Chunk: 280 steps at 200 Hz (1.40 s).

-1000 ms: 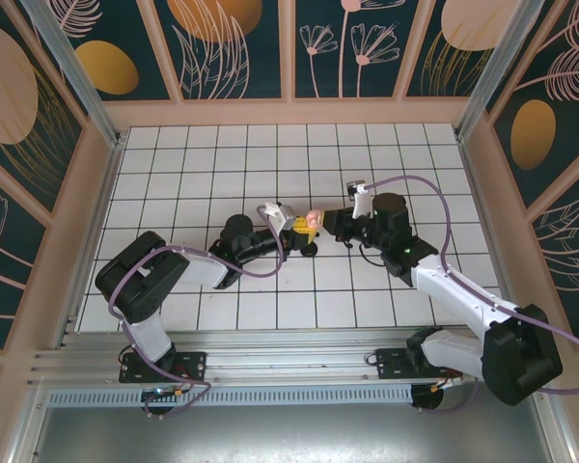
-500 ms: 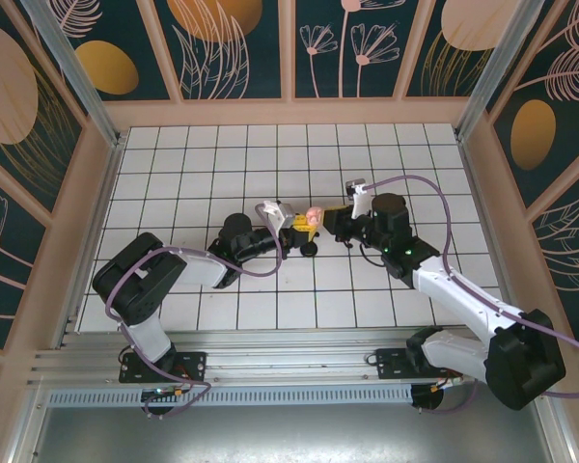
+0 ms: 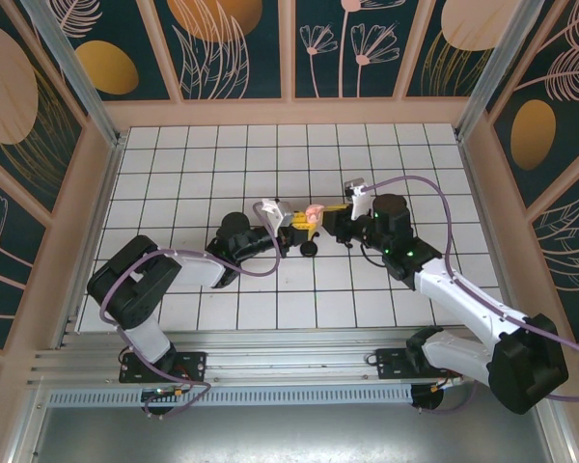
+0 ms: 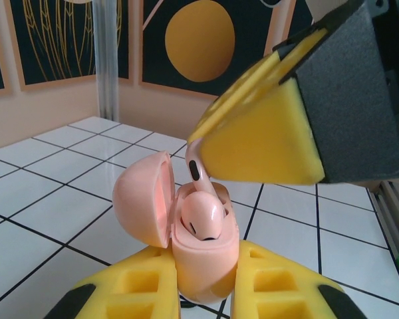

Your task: Insert wireless bluetooth earbuds into charging case

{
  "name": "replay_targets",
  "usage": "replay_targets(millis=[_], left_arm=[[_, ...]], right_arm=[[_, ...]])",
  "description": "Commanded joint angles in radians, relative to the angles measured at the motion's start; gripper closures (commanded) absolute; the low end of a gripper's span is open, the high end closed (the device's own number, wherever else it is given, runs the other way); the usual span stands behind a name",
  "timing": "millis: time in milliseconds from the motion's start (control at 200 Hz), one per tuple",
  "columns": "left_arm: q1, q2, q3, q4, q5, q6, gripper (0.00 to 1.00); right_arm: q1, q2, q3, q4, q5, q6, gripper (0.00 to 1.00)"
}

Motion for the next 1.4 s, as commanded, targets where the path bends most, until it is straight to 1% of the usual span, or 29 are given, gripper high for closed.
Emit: replay_targets(millis=[0, 345, 475, 591, 611, 741, 881, 1076, 1161, 1221, 1306, 1396], left_arm=[[-0.004, -0.037, 0.017, 0.049, 0.007, -0.006, 0.87], [-0.005, -0.037, 0.016, 0.042, 0.008, 0.000, 0.87], [-0.003, -0.038, 0.013, 0.039, 0.008, 0.003, 0.87], [-0.004, -0.041, 0.011, 0.038, 0.007, 0.006, 0.87], [-0.004, -0.041, 0.011, 0.037, 0.007, 0.006, 0.87], [-0.004, -0.044, 0.011, 0.037, 0.010, 0.009, 0.87], [-0.004, -0.046, 0.008, 0.038, 0.015, 0.012, 0.87], [-0.004, -0.049, 0.002, 0.042, 0.013, 0.013, 0.87], [-0.005, -0.049, 0.002, 0.043, 0.013, 0.013, 0.87], [-0.004, -0.051, 0.004, 0.043, 0.013, 0.013, 0.87], [-0.004, -0.052, 0.003, 0.044, 0.016, 0.013, 0.87], [-0.004, -0.050, 0.002, 0.043, 0.015, 0.016, 0.87]], right_arm=[[0.015, -0.010, 0.029, -0.024, -0.037, -0.024, 0.75], [0.013, -0.025, 0.049, -0.015, -0.054, -0.011, 0.64], [0.006, -0.032, 0.065, -0.016, -0.068, 0.005, 0.54], [0.005, -0.048, 0.068, -0.001, -0.119, 0.038, 0.47], [-0.025, -0.049, 0.067, 0.001, -0.130, 0.045, 0.45], [-0.072, -0.059, 0.049, 0.011, -0.186, 0.084, 0.41], [-0.134, -0.055, 0.023, 0.032, -0.262, 0.144, 0.40], [-0.184, -0.054, -0.007, 0.100, -0.346, 0.219, 0.40], [-0.205, -0.047, -0.009, 0.104, -0.359, 0.249, 0.43], [-0.213, -0.035, 0.002, 0.071, -0.340, 0.255, 0.46], [-0.217, -0.016, 0.011, 0.051, -0.339, 0.261, 0.47], [-0.219, 0.003, 0.009, 0.086, -0.379, 0.286, 0.51]])
